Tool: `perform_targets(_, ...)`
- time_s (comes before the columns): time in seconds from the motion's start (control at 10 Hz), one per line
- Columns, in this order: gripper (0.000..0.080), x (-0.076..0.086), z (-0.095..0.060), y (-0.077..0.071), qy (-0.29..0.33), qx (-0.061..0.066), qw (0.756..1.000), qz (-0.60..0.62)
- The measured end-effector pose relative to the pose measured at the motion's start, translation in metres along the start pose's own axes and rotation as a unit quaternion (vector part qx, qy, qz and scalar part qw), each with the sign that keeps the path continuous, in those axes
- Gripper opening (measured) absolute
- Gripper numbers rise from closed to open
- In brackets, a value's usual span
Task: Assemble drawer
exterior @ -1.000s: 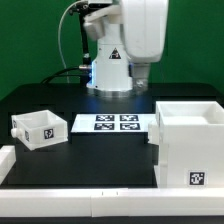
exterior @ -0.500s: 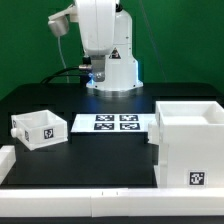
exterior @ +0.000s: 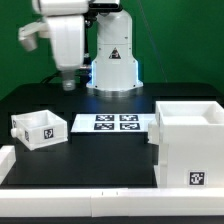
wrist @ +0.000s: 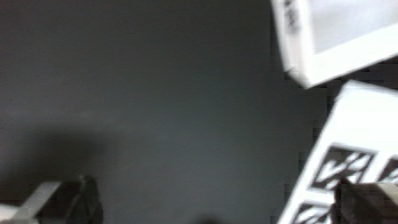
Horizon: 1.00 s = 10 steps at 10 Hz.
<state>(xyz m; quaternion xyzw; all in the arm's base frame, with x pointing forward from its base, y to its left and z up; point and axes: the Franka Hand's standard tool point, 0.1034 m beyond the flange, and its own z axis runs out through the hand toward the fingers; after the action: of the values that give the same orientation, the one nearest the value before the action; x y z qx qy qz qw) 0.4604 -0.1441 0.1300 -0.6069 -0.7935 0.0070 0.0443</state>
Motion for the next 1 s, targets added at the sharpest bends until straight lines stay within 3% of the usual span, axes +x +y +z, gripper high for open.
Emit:
perform_targets(0.1, 0.0649, -0.01, 0.007, -0.009, 0.004, 0.005, 1.0, 0.023)
perform_targets(0.3, 0.0649, -0.001, 0.005, -0.002, 0.002, 0.005, 1.0, 0.017)
perform_targets(0.5, 0.0649, -0.004, 0.009, -0.007, 0.006, 0.007, 1.0, 0.006)
perform_targets(0.7, 0.0649, -0.028, 0.03, -0.044, 0.033, 0.014, 0.997, -0.072)
perform_targets(1.0, 0.0649, -0.053, 0.054, -0.084, 0.06, 0.023, 0.991, -0.116)
